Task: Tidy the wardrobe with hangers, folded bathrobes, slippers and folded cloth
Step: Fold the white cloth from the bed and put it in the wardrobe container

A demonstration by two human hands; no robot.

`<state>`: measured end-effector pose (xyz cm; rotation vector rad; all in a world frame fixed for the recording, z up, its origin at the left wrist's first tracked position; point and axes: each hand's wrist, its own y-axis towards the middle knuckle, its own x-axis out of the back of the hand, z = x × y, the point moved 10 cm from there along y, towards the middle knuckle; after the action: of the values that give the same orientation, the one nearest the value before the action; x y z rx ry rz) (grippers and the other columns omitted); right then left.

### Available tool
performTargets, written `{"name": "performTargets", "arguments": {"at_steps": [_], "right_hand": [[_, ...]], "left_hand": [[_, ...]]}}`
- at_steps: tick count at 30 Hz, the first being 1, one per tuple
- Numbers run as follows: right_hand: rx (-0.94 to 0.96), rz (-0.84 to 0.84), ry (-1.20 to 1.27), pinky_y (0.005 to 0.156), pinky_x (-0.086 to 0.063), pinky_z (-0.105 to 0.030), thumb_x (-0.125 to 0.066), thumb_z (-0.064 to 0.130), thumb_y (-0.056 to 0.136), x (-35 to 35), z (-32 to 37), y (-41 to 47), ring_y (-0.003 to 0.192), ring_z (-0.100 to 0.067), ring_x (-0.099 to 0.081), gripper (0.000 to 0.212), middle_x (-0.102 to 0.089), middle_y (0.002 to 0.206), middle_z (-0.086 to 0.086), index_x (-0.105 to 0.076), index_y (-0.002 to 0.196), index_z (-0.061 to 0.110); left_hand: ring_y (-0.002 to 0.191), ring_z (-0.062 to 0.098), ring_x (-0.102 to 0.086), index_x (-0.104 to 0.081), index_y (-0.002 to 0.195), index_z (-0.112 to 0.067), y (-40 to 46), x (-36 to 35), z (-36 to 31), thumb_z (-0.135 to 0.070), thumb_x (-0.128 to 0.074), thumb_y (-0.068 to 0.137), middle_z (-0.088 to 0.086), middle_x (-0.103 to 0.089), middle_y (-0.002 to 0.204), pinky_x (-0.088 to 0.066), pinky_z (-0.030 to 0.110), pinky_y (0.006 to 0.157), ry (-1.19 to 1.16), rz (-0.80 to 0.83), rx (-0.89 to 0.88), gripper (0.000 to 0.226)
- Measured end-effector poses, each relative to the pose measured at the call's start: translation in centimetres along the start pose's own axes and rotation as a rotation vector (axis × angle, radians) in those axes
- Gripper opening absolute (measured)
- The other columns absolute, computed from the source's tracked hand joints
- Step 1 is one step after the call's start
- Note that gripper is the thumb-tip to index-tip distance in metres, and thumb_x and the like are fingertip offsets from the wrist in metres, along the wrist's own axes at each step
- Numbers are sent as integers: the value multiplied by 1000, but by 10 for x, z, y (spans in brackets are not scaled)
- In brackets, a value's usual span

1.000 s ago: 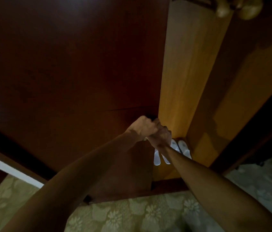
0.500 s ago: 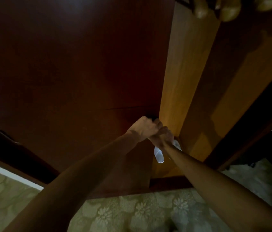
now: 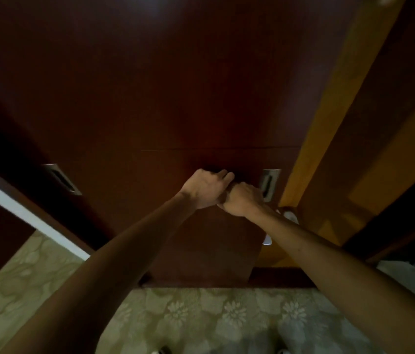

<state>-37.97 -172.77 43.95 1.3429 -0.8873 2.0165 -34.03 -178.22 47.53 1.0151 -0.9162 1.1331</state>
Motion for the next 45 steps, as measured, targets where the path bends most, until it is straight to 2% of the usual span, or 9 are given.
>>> {"name": "performTargets", "arguments": {"at_steps": [4,9,15,20,27,32,36,41,45], "right_hand": [[58,-18,32,73,-51,-34,-58,44,94,-30,113,8,82,-22,-65,31,-63,81,2,-64,85,15],[148,-67,67,79,-52,-34,-61,47,92,-70,258,18,89,-22,-68,28,-70,90,1,-71,90,22],[173,-163,20,79,-49,-35,-55,50,93,-77,363,27,96,-28,-68,37,-71,98,-5,-72,94,17],[148,-236,-32,78,-47,-35,-51,51,96,-72,388,32,94,-27,-67,43,-70,95,-6,-71,90,14],[139,-297,-84,76,-46,-34,-45,56,98,-78,403,34,91,-25,-67,50,-70,91,-5,-69,87,14],[134,-334,-60,72,-42,-33,-42,59,98,-78,411,34,84,-23,-66,51,-68,82,-4,-61,72,18],[118,-357,-53,73,-45,-34,-40,54,100,-78,419,40,83,-23,-67,52,-69,84,-4,-68,79,16],[74,-374,-39,61,-41,-30,-39,50,101,-75,413,47,70,-21,-67,53,-67,71,-2,-67,72,16],[62,-359,-41,60,-45,-30,-41,50,101,-76,410,48,61,-17,-62,51,-62,64,1,-65,69,18]], "left_hand": [[53,18,-52,-54,107,-17,-97,-13,107,-37,-37,105,0,-64,87,-43,30,48,-68,-58,202,26],[68,28,-67,-53,99,-17,-216,-9,243,-37,-35,106,1,-67,91,-38,32,53,-95,-102,570,28],[82,29,-72,-38,135,-4,-299,-32,327,-34,-49,99,11,-66,110,-41,33,53,58,99,789,48],[100,30,-70,-32,144,2,-332,-55,362,-27,-57,96,14,-67,114,-53,36,71,-168,151,1115,61],[99,31,-69,-58,119,-6,-353,-76,382,-36,-70,90,11,-68,110,-58,38,80,-628,2,1377,43],[88,29,-71,-68,105,-4,-353,-90,389,-38,-73,89,12,-72,99,-61,41,77,-793,-131,1445,38],[82,27,-71,-72,94,-2,-351,-87,396,-38,-77,86,12,-72,91,-61,38,72,-850,-227,1486,38],[83,26,-72,-72,98,-3,-352,-86,397,-20,-76,88,12,-74,94,-62,39,72,-769,-207,1524,21],[81,24,-71,-71,93,-4,-342,-82,397,-28,-79,85,9,-71,88,-60,35,69,-791,-158,1447,27]]}}
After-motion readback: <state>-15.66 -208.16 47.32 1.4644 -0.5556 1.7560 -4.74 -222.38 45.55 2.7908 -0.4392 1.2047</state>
